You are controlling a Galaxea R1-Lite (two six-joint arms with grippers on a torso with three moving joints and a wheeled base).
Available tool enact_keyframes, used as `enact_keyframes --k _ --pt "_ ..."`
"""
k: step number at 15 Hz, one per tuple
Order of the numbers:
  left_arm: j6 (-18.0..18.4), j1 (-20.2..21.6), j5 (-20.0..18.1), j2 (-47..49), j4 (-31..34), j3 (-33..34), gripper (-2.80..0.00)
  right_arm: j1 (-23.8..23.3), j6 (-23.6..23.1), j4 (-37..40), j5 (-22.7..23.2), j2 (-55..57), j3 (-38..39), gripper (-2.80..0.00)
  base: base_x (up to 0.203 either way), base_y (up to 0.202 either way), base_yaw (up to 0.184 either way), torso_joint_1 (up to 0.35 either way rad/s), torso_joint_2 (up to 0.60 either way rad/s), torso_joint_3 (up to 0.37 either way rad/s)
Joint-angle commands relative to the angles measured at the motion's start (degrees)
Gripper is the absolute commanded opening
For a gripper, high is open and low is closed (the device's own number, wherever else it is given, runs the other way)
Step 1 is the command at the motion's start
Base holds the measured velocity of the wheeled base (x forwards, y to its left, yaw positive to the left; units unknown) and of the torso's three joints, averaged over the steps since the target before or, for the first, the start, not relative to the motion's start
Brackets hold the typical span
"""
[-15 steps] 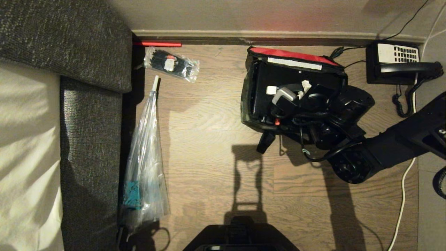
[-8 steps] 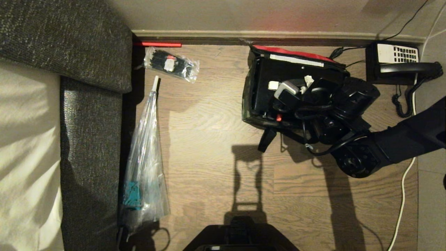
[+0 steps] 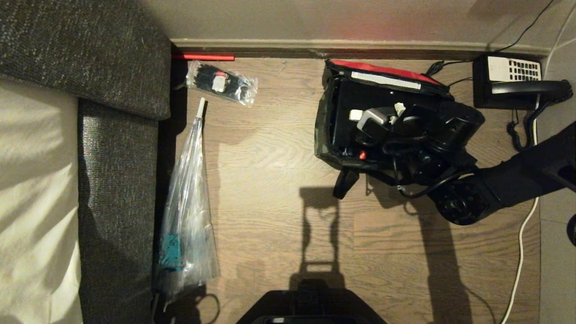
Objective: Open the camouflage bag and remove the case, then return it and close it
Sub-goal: Place the black box back
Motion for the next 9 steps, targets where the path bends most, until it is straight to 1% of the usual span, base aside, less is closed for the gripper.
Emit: enact_keyframes --k 1,9 --pt "0.0 0.0 0.0 0.0 0.0 0.1 -2.8 -1.2 -0.1 -0.3 -0.2 2.6 -0.7 -2.8 0.0 0.0 0.0 0.0 0.0 0.0" --pt "0.0 0.0 0.1 0.0 0.0 0.0 -2.8 -1.6 0.5 -1.1 0.1 4.3 -0.9 -2.8 0.0 0.0 0.0 0.0 0.0 0.0"
